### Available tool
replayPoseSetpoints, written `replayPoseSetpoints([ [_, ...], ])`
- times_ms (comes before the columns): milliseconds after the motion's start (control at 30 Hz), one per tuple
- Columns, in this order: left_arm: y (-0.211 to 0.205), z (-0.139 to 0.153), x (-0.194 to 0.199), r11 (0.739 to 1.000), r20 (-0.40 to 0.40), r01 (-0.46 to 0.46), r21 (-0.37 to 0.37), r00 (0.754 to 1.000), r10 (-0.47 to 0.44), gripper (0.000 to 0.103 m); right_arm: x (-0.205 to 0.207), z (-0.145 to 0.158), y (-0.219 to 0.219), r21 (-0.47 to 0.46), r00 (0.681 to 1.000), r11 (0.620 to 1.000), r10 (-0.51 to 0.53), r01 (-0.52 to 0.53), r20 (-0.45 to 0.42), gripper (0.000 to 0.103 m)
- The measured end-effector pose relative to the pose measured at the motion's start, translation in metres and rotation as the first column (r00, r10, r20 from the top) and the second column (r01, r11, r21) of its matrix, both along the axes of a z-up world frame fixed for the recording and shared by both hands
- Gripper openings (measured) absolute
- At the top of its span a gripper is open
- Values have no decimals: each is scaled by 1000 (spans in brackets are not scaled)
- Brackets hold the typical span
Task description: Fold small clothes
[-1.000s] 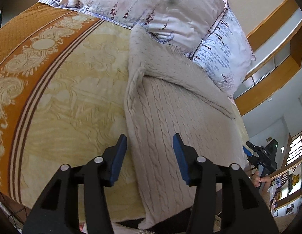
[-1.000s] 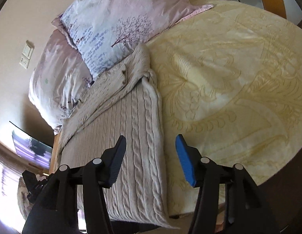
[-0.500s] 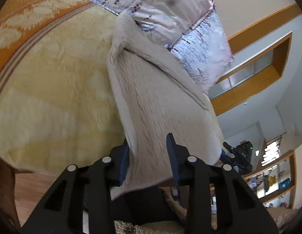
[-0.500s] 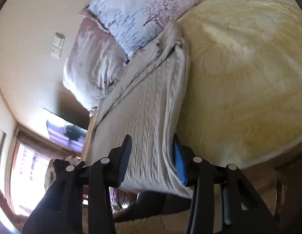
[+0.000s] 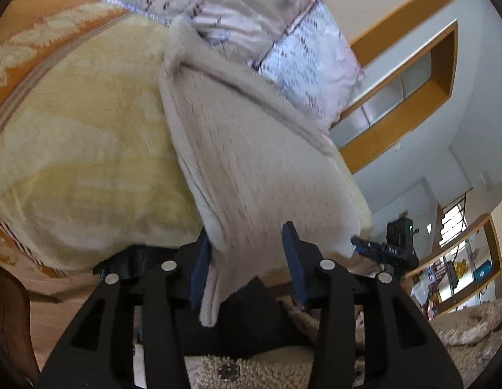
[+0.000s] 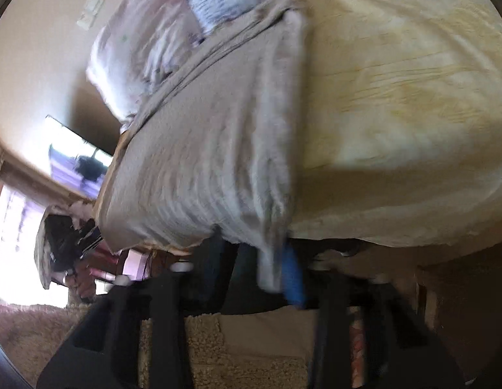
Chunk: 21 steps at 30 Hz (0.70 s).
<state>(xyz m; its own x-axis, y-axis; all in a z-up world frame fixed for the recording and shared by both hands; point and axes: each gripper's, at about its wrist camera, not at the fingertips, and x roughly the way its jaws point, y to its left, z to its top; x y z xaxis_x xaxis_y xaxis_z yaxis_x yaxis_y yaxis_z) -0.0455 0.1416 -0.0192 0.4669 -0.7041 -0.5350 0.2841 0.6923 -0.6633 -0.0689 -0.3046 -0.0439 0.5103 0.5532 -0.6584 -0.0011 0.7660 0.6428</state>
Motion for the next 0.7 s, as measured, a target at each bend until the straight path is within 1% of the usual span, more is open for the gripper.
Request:
replayPoseSetpoints([
  [67, -4, -5, -1, 1000, -12, 20, 10, 1000, -20, 15, -1, 9, 3, 18, 999, 1000, 24, -25, 48, 9],
  [133, -6, -7, -1, 999, -15, 40, -12, 999, -40, 8, -4, 24, 0, 48, 993, 998, 26, -32, 118, 9],
  [200, -6, -2, -1, 998, 5, 53, -18, 999, -53, 7, -5, 37, -4, 69, 985, 997, 3, -16, 171, 9],
  [300, -6, 9, -1, 997, 44, 70, -17, 997, -69, 6, -7, 56, -12, 92, 965, 995, -57, 35, 256, 8],
  [367, -4, 15, 3, 997, 60, 71, -31, 996, -69, 6, -6, 67, -19, 105, 943, 992, -104, 74, 316, 8],
  [500, 10, 33, 12, 996, 113, 26, -82, 994, -16, 6, -2, 78, -22, 114, 905, 983, -178, 144, 387, 8],
  [533, 14, 37, 15, 996, 125, 10, -92, 992, 1, 6, -1, 82, -23, 114, 890, 980, -197, 164, 411, 8],
  [700, 31, 63, 34, 989, 174, -81, -120, 980, 102, 6, 4, 98, -23, 96, 832, 966, -257, 241, 492, 8],
])
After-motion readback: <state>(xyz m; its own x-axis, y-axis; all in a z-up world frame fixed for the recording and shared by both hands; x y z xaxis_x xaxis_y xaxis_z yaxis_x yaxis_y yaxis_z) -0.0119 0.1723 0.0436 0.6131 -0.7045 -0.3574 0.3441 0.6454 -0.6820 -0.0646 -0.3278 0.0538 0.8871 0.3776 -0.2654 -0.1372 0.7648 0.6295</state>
